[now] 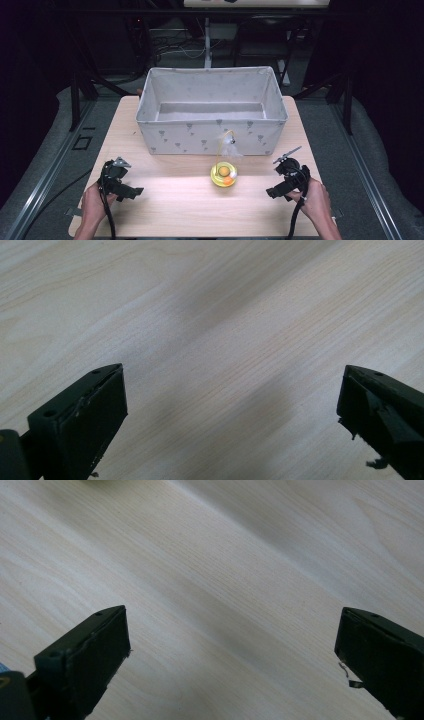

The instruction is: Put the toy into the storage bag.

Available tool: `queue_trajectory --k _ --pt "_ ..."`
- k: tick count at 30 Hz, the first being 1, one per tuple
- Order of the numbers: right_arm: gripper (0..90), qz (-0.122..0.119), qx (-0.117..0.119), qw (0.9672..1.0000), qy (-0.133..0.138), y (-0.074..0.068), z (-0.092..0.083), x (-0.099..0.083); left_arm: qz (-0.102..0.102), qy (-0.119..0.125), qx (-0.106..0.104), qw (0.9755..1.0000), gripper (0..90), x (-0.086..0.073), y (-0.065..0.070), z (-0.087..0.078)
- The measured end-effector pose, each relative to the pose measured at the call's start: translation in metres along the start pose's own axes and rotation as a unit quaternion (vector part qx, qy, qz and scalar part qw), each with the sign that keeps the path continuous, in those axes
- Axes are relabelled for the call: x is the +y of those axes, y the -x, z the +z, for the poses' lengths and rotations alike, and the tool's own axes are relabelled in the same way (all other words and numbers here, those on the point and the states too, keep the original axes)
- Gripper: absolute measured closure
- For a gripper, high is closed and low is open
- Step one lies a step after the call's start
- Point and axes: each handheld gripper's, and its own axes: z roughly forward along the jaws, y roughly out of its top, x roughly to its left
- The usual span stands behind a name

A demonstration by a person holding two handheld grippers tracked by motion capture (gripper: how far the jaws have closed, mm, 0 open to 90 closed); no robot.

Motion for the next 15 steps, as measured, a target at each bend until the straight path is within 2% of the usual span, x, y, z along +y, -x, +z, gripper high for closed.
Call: queue_trajectory --k 2,3,5,8,10,11,15 --pt "1.1 0.004 0.007 1.0 0.003 -0.001 0.0 0.0 0.001 0.002 0.004 1.0 0.0 0.0 0.0 -0.001" --pt "1.2 -0.004 0.004 1.0 -0.003 -0.001 -0.001 0.001 -0.001 0.003 0.004 1.0 0.0 0.001 0.0 -0.002" --pt "1.7 -0.002 0.009 1.0 0.0 -0.003 -0.001 0.001 -0.003 0.008 0.006 0.9999 0.0 0.001 0.0 -0.003" --pt "2.2 0.001 0.005 1.0 0.006 -0.005 -0.002 0.001 -0.002 0.004 0.007 1.0 0.0 0.0 -0.001 -0.002" --pt "2.2 -0.008 0.005 1.0 -0.002 -0.006 -0.003 0.003 -0.004 0.003 0.007 1.0 0.0 -0.001 -0.001 -0.003" --pt "2.3 -0.009 0.011 0.9999 -0.001 -0.007 -0.004 0.004 -0.004 0.0 0.007 1.0 0.0 -0.001 -0.001 -0.002" --pt "3.5 -0.017 0.008 0.9998 -0.001 -0.011 -0.006 0.007 -0.004 -0.011 0.011 0.9999 0.4 -0.001 -0.001 0.0"
